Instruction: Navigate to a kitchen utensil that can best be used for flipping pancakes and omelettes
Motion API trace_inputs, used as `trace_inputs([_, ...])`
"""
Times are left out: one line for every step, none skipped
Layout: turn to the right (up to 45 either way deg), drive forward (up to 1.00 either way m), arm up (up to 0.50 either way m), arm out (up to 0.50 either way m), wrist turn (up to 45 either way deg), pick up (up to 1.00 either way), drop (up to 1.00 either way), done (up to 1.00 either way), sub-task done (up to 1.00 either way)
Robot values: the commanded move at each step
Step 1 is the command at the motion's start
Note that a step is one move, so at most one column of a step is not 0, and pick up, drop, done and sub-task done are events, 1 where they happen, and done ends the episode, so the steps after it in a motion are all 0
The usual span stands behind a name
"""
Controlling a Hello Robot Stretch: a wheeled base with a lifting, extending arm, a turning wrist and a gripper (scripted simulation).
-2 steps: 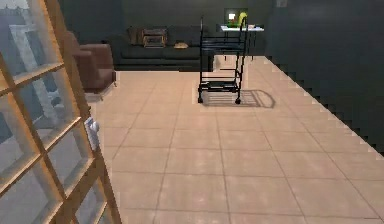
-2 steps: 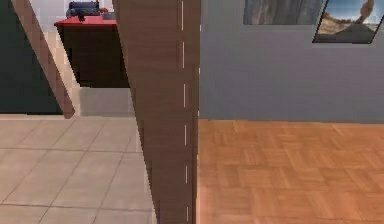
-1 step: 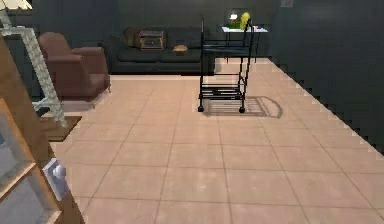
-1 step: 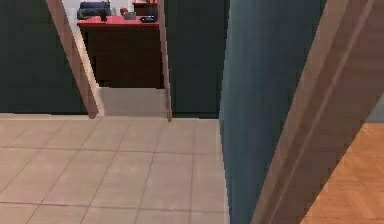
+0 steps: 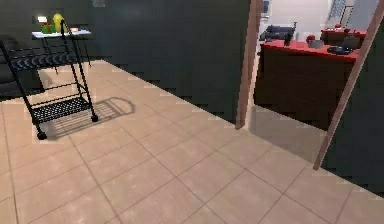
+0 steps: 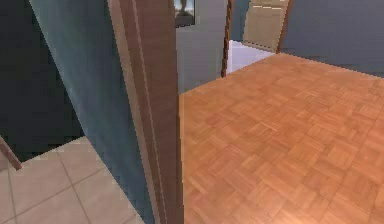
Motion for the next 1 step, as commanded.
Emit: trace_inputs([24.0, 0.0, 0.0, 0.0, 0.0, 0.0, 0.0, 0.0, 0.0])
